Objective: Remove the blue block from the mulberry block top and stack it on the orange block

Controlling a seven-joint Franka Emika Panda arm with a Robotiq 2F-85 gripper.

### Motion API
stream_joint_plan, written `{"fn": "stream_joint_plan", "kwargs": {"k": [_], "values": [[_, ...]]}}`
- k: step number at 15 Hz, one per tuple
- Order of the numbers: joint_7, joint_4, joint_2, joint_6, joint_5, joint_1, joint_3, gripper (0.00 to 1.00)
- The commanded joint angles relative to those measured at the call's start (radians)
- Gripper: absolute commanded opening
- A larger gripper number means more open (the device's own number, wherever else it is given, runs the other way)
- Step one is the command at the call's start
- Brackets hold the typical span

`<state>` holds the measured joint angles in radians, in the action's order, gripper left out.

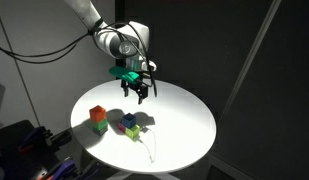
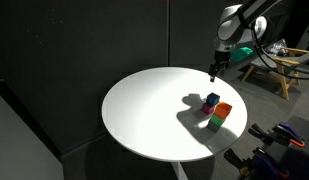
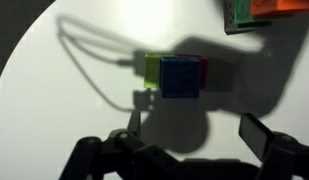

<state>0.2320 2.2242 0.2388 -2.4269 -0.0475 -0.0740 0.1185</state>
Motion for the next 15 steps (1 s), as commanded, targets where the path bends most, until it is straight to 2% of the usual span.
{"fn": "stream_joint_plan", "kwargs": {"k": [1,15], "values": [[-0.043,-0.003,0.022,-0.034,0.027,-0.013,-0.013,1.00],[-0.019,-0.002,0.043,-0.043,0.025,-0.022,-0.022,1.00]]}}
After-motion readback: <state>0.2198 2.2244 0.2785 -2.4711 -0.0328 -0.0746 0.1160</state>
